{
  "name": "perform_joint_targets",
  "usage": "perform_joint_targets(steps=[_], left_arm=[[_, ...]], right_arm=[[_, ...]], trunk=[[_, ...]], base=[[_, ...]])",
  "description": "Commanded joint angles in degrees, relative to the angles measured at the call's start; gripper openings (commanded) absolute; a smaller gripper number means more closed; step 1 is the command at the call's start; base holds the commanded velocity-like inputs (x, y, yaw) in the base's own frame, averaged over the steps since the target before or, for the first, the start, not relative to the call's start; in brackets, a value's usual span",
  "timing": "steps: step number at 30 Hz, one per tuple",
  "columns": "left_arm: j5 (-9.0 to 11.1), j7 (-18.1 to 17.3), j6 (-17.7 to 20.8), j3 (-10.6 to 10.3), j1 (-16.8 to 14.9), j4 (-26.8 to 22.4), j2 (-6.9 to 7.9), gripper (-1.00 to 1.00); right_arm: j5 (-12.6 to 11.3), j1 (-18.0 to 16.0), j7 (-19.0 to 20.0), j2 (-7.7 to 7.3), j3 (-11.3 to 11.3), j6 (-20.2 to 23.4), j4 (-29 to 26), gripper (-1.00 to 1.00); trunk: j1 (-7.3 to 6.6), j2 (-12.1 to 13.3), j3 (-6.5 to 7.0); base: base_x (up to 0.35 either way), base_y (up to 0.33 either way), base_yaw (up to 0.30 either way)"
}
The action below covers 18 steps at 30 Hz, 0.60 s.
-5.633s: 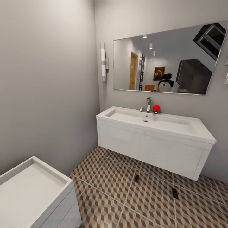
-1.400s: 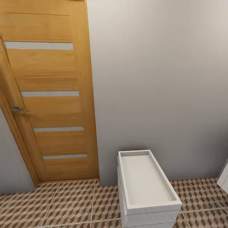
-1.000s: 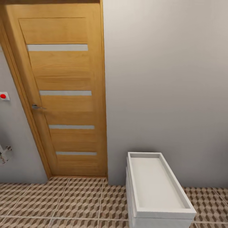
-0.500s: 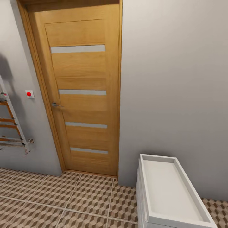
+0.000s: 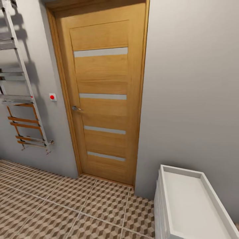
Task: Take the four mousetraps from the cabinet in the bathroom and place them on the bathroom floor. Make sure all four end up on the same floor surface, and ensure that at least two of them are either under or directly next to the same bathroom sink.
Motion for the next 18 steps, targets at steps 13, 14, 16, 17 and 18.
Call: perform_joint_targets(steps=[13,14,16,17,18], left_arm=[[0.32,0.15,-0.23,-0.33,-0.04,0.01,-0.01,1.00],[0.32,0.15,-0.24,-0.33,-0.04,0.01,-0.01,1.00],[0.30,0.15,-0.24,-0.34,-0.04,0.00,-0.01,1.00],[0.29,0.15,-0.24,-0.35,-0.04,0.00,-0.01,1.00],[0.29,0.15,-0.24,-0.35,-0.04,0.00,-0.01,1.00]], right_arm=[[-0.09,-0.09,-0.16,0.03,0.35,-0.33,0.18,1.00],[-0.10,-0.09,-0.16,0.01,0.35,-0.33,0.18,1.00],[-0.13,-0.08,-0.17,-0.01,0.35,-0.34,0.18,1.00],[-0.14,-0.08,-0.18,-0.01,0.33,-0.34,0.18,1.00],[-0.14,-0.08,-0.18,-0.01,0.33,-0.34,0.18,1.00]], trunk=[[0.00,-0.04,-0.06],[0.00,-0.04,-0.06],[0.00,-0.04,-0.06],[0.00,-0.04,-0.06],[0.00,-0.04,-0.06]], base=[[0.000,0.000,0.271],[0.000,0.000,0.271],[0.000,0.000,0.271],[0.000,0.000,0.271],[0.000,0.000,0.271]])
